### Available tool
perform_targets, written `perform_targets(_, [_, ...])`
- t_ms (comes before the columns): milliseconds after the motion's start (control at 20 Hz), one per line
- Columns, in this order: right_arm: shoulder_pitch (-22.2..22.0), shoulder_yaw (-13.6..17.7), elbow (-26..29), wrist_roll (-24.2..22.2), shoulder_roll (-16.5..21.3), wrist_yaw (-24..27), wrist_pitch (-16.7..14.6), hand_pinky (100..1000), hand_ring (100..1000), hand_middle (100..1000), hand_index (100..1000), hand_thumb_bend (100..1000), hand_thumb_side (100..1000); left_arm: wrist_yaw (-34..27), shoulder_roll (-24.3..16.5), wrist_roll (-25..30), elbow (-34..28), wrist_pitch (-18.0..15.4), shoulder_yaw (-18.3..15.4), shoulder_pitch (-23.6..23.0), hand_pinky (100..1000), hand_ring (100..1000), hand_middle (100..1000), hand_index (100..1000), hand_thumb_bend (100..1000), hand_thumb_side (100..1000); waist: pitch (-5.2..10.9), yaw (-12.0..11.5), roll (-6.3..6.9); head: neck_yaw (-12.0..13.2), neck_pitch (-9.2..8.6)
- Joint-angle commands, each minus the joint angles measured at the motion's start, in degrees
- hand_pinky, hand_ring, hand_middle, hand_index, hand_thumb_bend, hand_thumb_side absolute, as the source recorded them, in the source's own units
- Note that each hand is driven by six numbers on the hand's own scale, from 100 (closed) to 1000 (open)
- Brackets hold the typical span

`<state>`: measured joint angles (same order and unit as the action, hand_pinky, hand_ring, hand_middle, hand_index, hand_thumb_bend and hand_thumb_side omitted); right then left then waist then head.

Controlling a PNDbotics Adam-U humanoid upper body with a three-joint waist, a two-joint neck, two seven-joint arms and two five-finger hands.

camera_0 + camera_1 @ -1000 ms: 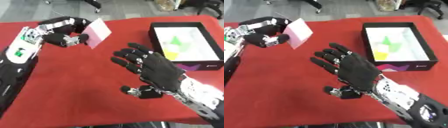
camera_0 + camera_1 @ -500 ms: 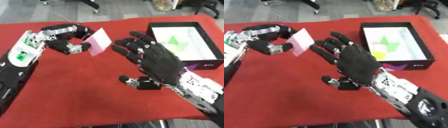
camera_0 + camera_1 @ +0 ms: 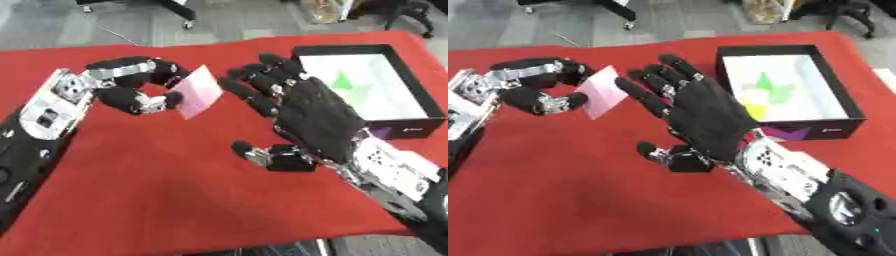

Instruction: Pick up the objects with one hand, pass them to the other hand, and then place them into the box on the other side of the table.

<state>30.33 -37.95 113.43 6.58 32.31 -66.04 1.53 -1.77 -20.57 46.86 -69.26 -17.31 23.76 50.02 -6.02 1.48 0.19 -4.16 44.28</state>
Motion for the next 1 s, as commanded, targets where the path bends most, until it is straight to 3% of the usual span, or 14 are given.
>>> perform_targets(50, [1.21,0.74,1.16,-0.56,0.36,0.92,-0.33,896,822,842,973,465,394,1.11,0.31,5.11,-0.77,-6.81,0.76,1.84,742,518,449,644,100,597,1.11,0.06,-0.11,-0.26,-0.17])
perform_targets(500, [1.43,0.4,1.16,-2.4,0.35,2.95,-0.23,888,835,831,969,466,391,2.34,1.11,5.11,-0.79,-10.08,2.29,2.48,750,524,454,649,100,600,1.19,0.12,0.0,-0.79,-0.17])
perform_targets(1000, [1.58,0.52,1.16,-7.38,0.21,2.42,0.16,908,844,848,972,460,386,1.51,1.43,5.11,-1.75,-9.8,3.69,2.65,752,524,454,649,100,613,1.31,0.01,0.0,-1.02,-0.17])
